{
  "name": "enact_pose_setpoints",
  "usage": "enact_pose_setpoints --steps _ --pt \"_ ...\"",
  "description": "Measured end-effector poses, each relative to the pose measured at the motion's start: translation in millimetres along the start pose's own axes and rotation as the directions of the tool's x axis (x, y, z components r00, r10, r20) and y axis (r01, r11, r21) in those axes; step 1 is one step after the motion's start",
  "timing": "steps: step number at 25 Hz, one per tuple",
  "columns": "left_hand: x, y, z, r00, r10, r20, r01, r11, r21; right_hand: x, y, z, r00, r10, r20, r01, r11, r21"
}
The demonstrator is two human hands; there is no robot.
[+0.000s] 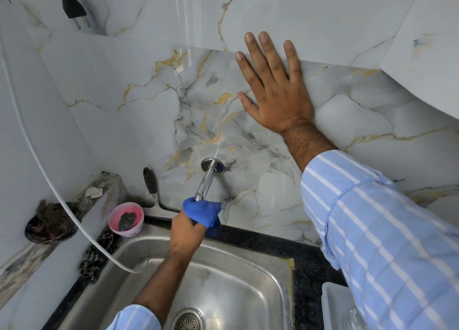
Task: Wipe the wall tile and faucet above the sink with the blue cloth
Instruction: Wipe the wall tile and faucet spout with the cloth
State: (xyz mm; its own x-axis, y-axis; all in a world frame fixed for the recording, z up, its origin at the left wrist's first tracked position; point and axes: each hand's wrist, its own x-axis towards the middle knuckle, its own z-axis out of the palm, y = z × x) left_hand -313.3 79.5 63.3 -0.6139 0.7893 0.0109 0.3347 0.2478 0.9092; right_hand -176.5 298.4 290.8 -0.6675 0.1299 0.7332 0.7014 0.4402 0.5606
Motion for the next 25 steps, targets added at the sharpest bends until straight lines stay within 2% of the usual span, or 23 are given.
enact_pose_setpoints --steps 1,2,3,5,6,7,8,9,10,11,12,14,15,17,18,19,20,22,24,25 --pt "4 8 -2 0.999 -0.006 0.041 0.009 0.997 -0.072 0 0 0 1.000 0.001 -0.001 -0.001 1.000 0.003" --pt "9 14 -6 0.988 0.059 0.145 -0.040 0.990 -0.132 -1 -1 1 1.000 -0.001 -0.005 0.001 1.000 0.004" --pt "13 19 -12 0.949 0.128 0.287 -0.084 0.983 -0.161 -1 -1 0 1.000 -0.001 -0.008 0.001 1.000 -0.001" --pt "25 21 -24 0.823 0.222 0.522 -0.106 0.964 -0.244 0 0 0 1.000 0.001 -0.009 -0.001 1.000 -0.014" --pt "31 17 -29 0.755 0.247 0.607 -0.056 0.947 -0.316 0 0 -1 1.000 0.001 -0.008 -0.002 1.000 -0.012" --pt "32 13 -32 0.738 0.225 0.636 0.019 0.935 -0.353 0 0 -1 1.000 0.001 -0.007 -0.001 1.000 -0.007" --pt "28 11 -31 0.773 0.176 0.609 0.068 0.932 -0.355 -1 -1 0 1.000 0.000 -0.006 0.000 1.000 -0.002" --pt "22 4 -26 0.847 0.110 0.520 0.077 0.943 -0.324 -1 -1 0 1.000 -0.001 -0.006 0.001 1.000 0.001" --pt "12 1 -18 0.930 0.085 0.357 0.017 0.962 -0.273 -1 -1 0 1.000 -0.002 -0.006 0.002 1.000 -0.001" --pt "2 -2 -10 0.977 0.107 0.183 -0.071 0.978 -0.198 0 0 0 1.000 0.000 -0.006 0.000 1.000 -0.005" --pt "-5 -3 -1 0.988 0.137 0.076 -0.125 0.981 -0.147 0 0 0 1.000 0.003 -0.006 -0.003 1.000 -0.008" --pt "-9 0 16 0.993 0.115 -0.018 -0.117 0.979 -0.165 0 0 0 1.000 0.005 -0.009 -0.005 1.000 -0.010" --pt "-7 0 21 0.988 0.127 -0.085 -0.135 0.987 -0.088 -1 0 0 1.000 0.003 -0.009 -0.003 1.000 -0.010" --pt "-4 8 26 0.944 0.262 -0.201 -0.200 0.938 0.284 -1 0 1 1.000 -0.002 -0.012 0.001 1.000 -0.007" --pt "-2 14 25 0.917 0.337 -0.213 -0.230 0.883 0.409 -1 1 1 1.000 -0.003 -0.013 0.003 1.000 -0.008" --pt "3 19 22 0.918 0.347 -0.194 -0.222 0.851 0.476 -1 0 1 1.000 -0.002 -0.014 0.002 1.000 -0.008" --pt "13 26 18 0.947 0.284 -0.152 -0.173 0.846 0.505 -1 -1 1 1.000 0.002 -0.016 -0.002 1.000 -0.009" --pt "46 46 13 0.999 -0.022 -0.043 0.041 0.848 0.529 0 0 0 1.000 0.003 -0.018 -0.003 1.000 -0.011" --pt "73 74 11 0.949 -0.284 0.138 0.160 0.810 0.565 0 0 0 1.000 0.005 -0.015 -0.005 1.000 -0.005" --pt "83 89 11 0.928 -0.312 0.203 0.150 0.812 0.563 0 0 1 1.000 0.007 -0.016 -0.007 1.000 -0.002"
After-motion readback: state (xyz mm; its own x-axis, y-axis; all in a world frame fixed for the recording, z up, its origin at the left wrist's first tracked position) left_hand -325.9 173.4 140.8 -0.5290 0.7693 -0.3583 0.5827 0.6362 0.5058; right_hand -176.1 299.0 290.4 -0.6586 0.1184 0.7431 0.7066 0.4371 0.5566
